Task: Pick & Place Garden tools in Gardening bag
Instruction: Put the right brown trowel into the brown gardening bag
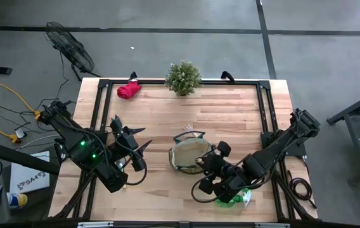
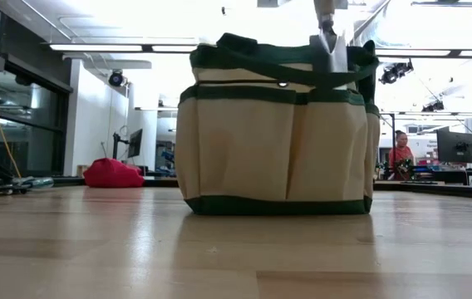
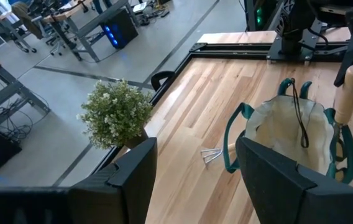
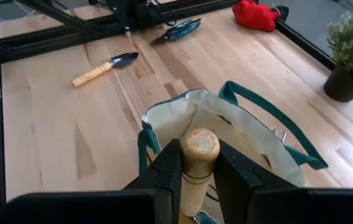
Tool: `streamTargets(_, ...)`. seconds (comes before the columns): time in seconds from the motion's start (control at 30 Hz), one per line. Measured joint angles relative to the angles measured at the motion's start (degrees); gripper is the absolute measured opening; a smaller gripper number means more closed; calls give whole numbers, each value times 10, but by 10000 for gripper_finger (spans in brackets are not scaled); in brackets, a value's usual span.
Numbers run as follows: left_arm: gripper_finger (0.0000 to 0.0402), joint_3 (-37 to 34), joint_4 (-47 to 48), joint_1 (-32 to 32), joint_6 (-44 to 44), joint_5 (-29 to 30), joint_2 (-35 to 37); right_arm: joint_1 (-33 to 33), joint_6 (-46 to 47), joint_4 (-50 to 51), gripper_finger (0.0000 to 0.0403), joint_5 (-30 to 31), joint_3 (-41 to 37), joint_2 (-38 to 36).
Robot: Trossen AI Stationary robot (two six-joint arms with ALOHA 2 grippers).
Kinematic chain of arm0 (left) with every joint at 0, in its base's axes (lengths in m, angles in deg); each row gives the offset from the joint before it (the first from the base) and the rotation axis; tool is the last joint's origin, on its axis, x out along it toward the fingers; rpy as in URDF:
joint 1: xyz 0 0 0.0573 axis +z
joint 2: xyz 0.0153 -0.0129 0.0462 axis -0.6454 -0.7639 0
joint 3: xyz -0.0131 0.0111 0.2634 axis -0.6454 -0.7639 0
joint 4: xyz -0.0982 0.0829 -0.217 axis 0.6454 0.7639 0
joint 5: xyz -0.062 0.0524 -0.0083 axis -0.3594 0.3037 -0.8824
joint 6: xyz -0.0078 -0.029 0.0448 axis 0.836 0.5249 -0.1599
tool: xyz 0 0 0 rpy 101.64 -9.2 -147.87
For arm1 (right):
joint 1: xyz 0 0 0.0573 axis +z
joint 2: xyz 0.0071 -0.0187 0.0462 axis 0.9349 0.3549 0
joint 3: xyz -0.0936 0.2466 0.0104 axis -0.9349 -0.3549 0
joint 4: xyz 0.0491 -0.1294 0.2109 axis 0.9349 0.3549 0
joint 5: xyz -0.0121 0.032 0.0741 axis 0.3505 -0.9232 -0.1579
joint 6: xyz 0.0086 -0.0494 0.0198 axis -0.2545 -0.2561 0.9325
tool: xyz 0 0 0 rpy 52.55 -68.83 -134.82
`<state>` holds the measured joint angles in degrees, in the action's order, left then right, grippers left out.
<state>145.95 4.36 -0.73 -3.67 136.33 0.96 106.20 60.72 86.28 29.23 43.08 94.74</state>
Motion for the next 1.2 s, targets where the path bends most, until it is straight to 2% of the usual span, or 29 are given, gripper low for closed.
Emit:
streamTargets(0.17,216,0,0,0,-2,0,0,0,-37,-1,58,0,0,0)
streamTargets(0.4,216,0,1,0,-2,0,0,0,-75,-1,58,-47,0,0)
streamTargets(0.57,216,0,1,0,-2,0,0,-2,-99,-15,58,-54,-15,0)
streamTargets(1.2,216,0,1,0,-13,0,0,-23,-140,-37,58,-111,-31,0)
